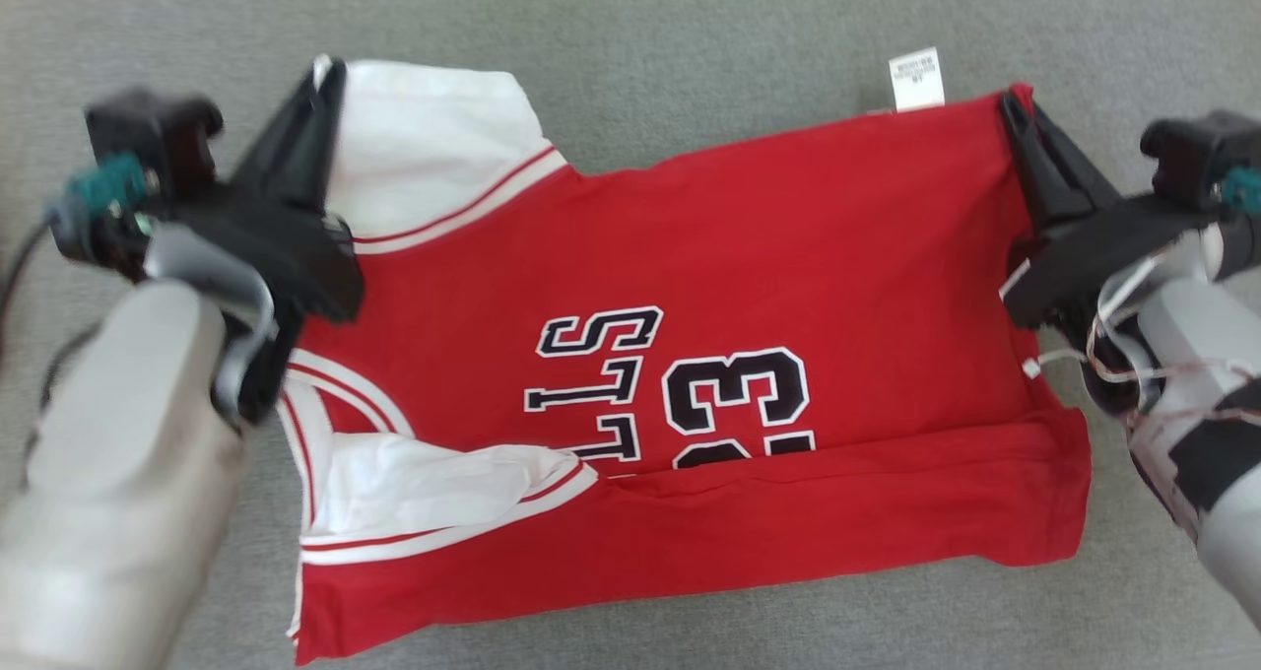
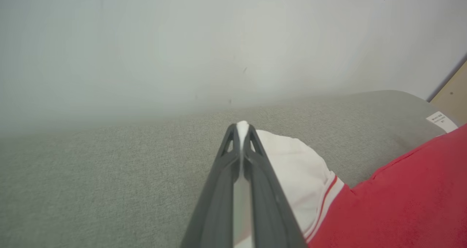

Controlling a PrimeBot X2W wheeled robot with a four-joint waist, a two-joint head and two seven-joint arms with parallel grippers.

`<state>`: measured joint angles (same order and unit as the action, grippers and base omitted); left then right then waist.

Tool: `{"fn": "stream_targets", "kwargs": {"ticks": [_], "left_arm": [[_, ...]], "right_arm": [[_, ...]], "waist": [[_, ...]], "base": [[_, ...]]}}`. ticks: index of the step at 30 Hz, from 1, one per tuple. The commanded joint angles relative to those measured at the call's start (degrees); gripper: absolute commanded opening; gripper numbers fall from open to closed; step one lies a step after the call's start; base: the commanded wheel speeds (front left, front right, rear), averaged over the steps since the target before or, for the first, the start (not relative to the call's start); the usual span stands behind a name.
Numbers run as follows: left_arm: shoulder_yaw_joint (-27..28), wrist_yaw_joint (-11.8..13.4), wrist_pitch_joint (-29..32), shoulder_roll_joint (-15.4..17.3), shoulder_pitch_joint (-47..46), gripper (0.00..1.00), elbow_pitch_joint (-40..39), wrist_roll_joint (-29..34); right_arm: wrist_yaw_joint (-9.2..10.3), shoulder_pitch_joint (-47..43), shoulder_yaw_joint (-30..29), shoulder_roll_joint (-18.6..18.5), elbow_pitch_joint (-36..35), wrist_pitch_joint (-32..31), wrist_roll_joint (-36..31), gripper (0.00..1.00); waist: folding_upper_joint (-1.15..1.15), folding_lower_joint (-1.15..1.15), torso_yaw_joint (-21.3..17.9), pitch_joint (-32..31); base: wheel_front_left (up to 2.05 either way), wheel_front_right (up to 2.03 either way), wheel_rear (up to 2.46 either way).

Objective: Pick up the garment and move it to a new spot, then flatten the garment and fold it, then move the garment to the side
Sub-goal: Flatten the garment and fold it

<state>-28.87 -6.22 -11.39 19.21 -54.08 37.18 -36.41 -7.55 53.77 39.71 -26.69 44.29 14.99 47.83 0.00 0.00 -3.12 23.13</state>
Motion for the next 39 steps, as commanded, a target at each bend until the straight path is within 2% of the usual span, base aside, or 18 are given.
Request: {"fn": "stream_targets", "kwargs": {"ticks": [1, 12, 19, 29, 30, 31, 32, 33, 34, 39], "left_arm": [[0.41, 0.76, -0.55, 0.43, 2.44, 0.0, -2.13, -1.08], [3.15, 8.38, -2.82, 2.2, 21.46, 0.0, -23.55, -2.71], [4.41, 10.74, -3.36, 1.65, 29.98, 0.0, -30.42, -3.59], [7.45, 14.15, -3.81, -0.78, 41.77, 0.0, -37.68, -2.66], [8.13, 14.48, -3.84, -1.45, 43.83, 0.0, -38.14, -2.49], [8.62, 14.77, -3.84, -1.74, 44.78, 0.0, -38.26, -2.35], [9.25, 14.9, -3.85, -2.09, 45.54, 0.07, -38.34, -2.16], [9.69, 15.07, -3.85, -2.4, 46.33, 0.56, -38.4, -1.65], [9.97, 15.05, -3.85, -2.82, 47.06, 1.0, -38.31, -1.3], [11.93, 13.68, -3.79, -4.84, 49.31, 1.0, -37.97, 0.4]], "right_arm": [[0.14, -1.97, -1.2, -0.49, -0.99, 0.23, -1.25, 0.0], [0.14, -15.67, -11.79, 0.08, -9.8, 0.25, -8.7, 0.0], [0.14, -23.05, -17.52, 0.76, -14.06, 0.25, -10.56, 0.0], [0.14, -32.54, -24.22, 2.68, -20.81, 0.26, -11.85, 0.0], [0.14, -34.05, -24.71, 3.01, -21.73, 0.26, -11.81, 0.27], [0.14, -34.66, -25.02, 3.12, -22.18, 0.26, -11.83, 0.46], [0.14, -35.41, -25.29, 3.16, -22.53, 0.26, -11.72, 1.0], [0.14, -36.16, -25.61, 3.2, -22.92, 0.26, -11.56, 1.0], [0.14, -36.88, -25.96, 3.19, -23.41, 0.26, -11.31, 1.0], [0.14, -40.43, -28.02, 2.73, -26.56, 0.26, -10.34, 1.0]], "waist": [[0.0, 0.0, 1.21, -1.21], [0.0, 0.0, 3.03, -4.42], [0.0, 0.0, 3.62, -6.15], [0.0, 0.0, 3.54, -8.34], [0.0, 0.0, 3.49, -8.66], [0.0, 0.0, 3.44, -8.78], [0.0, 0.0, 3.47, -8.94], [0.0, 0.0, 3.48, -9.1], [0.0, 0.0, 3.51, -9.28], [0.0, 0.0, 3.46, -10.14]], "base": [[0.0, 0.0, 0.0], [0.0, 0.0, 0.0], [0.0, 0.0, 0.0], [0.0, 0.0, 0.0], [0.0, 0.0, 0.0], [0.0, 0.0, 0.0], [0.0, 0.0, 0.0], [0.0, 0.0, 0.0], [0.0, 0.0, 0.0], [0.0, 0.0, 0.0]]}}
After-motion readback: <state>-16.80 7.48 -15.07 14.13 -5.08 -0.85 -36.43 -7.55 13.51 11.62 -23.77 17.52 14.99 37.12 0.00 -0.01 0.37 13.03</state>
